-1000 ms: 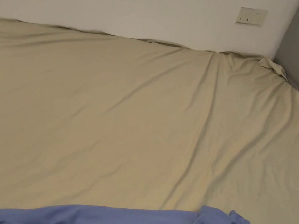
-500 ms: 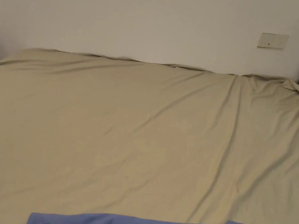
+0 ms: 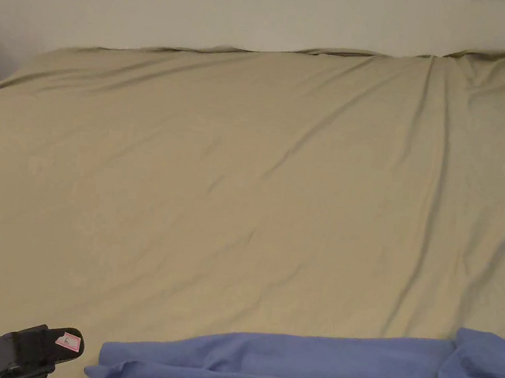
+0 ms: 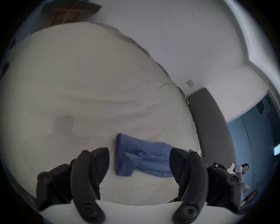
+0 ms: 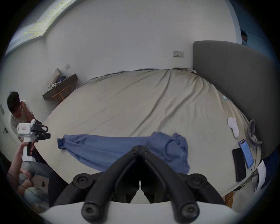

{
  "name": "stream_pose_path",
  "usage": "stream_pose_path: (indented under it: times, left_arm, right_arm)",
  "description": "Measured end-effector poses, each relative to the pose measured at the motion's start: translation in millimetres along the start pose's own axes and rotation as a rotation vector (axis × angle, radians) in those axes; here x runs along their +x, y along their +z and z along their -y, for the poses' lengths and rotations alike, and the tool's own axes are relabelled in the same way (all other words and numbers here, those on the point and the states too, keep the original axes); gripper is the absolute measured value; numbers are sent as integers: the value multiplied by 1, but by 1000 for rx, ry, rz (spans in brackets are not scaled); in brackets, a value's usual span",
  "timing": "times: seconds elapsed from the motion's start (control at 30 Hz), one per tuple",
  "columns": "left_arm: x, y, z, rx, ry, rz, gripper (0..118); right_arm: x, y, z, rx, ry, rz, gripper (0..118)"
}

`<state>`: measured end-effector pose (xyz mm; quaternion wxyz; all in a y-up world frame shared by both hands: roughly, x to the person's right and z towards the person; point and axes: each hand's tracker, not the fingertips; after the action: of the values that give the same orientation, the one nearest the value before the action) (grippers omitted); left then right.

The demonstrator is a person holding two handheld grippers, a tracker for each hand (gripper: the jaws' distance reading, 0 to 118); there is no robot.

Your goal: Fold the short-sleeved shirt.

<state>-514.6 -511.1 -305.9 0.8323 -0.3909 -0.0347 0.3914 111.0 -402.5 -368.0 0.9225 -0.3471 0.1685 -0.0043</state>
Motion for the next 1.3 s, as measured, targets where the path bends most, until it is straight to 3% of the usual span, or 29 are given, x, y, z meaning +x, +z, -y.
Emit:
stream_pose_path:
  times: [0.2, 0.27, 0.33, 0.37, 0.43, 0.53, 0.77, 0.97, 1.1, 1.23, 1.3]
  left_arm:
    - [-1, -79, 22, -227, -35, -29, 91]
    - [7, -75, 18, -109, -74, 50, 92]
    - [-6, -91, 12, -129, 39, 179, 91]
    - [-5, -99, 14, -137, 62, 228, 82]
    - [4, -116, 24, -186, 27, 188, 11]
    - [-2, -112, 32, -177, 95, 259, 10]
    - [-17, -53, 16, -148, 16, 145, 10]
    - [-15, 19, -1, -18, 8, -78, 10]
    - [46, 40, -3, 14, -188, -343, 10]
    - [117, 9, 7, -24, -360, -386, 10]
    - [150, -17, 17, -55, -400, -301, 10]
  right_arm:
    - [-18, -15, -9, -19, 13, -20, 2]
    - [-20, -18, -14, -18, 18, -25, 2]
    - [-22, -22, -16, -14, 21, -37, 2]
    - [-23, -25, -16, -14, 21, -48, 2]
    - [-22, -29, -15, -22, 20, -53, 2]
    - [-19, -28, -13, -37, 21, -53, 2]
    - [-8, -18, -13, -27, 15, -32, 2]
    - [-7, -10, -14, -4, 17, -51, 2]
    - [1, -6, -14, 7, 3, -58, 2]
    - [10, -1, -14, 18, 5, -48, 2]
    - [16, 3, -13, 23, 2, -50, 2]
